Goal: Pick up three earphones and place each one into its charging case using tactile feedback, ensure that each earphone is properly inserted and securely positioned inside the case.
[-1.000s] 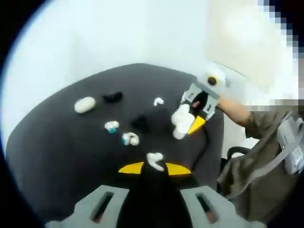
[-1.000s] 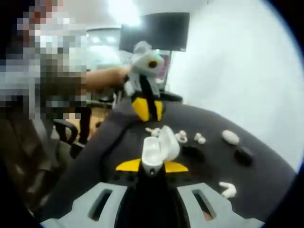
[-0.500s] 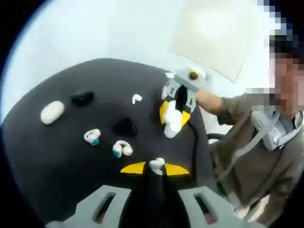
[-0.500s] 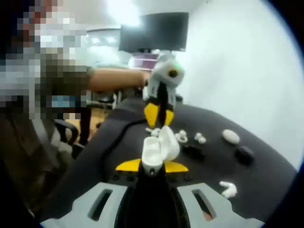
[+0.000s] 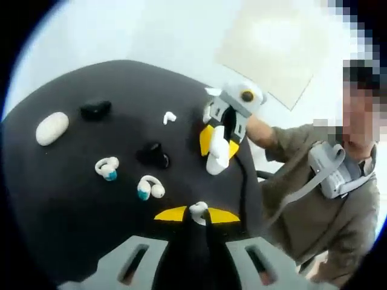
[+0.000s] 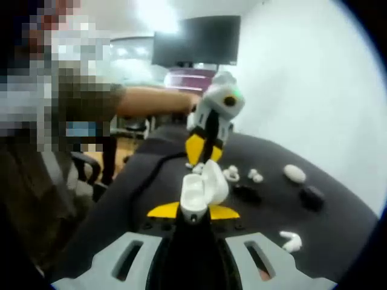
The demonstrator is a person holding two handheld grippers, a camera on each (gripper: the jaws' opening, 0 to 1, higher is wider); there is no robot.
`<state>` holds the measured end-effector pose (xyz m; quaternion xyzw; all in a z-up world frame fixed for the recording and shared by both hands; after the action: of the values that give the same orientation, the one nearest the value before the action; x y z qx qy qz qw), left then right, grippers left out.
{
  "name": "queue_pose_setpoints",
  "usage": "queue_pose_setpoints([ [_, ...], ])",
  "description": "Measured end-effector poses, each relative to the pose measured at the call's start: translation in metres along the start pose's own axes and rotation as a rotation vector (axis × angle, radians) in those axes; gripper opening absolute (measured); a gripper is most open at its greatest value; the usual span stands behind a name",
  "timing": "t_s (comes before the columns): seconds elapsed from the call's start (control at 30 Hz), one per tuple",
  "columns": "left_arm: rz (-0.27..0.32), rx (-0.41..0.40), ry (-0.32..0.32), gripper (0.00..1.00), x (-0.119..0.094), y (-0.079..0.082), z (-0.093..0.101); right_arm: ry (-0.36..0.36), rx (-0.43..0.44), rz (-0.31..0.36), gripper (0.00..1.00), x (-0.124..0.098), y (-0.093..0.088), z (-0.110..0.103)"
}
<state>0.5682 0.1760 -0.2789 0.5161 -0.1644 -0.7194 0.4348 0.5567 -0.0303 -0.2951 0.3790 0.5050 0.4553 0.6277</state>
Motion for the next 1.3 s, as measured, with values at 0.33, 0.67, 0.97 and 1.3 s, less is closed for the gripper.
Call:
queue_pose_setpoints([
  [0.33, 0.126, 0.062, 0.084, 0.08, -0.003, -0.007, 0.012, -0.002, 0.000, 0.000, 0.18, -0.001, 0.000, -0.001],
  [0.67, 0.485, 0.463, 0.193, 0.08, -0.022, 0.024, 0.036, -0.004, -0.002, -0.001, 0.18, -0.002, 0.000, -0.001],
  [0.97, 0.436, 0.743, 0.308, 0.08, 0.008, 0.035, 0.049, -0.003, 0.005, -0.001, 0.18, -0.003, 0.000, 0.001],
  [1.3, 0.427, 0.818, 0.352, 0.08, 0.016, 0.038, 0.052, -0.003, 0.000, -0.001, 0.18, -0.003, 0.000, 0.002],
])
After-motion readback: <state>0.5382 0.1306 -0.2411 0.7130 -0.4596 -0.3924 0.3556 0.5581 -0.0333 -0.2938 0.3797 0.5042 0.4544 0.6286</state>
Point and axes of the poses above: the point that each gripper's makers call its tool centre point, and the gripper's own axes: x roughly forward along the fingers, z roughly to its right, y roughly out of its top, the point moved 8 cm from there along -x, roughly backward along the fingers, and after that the axes turned 1 degree about -y, right-handed, at the moved point
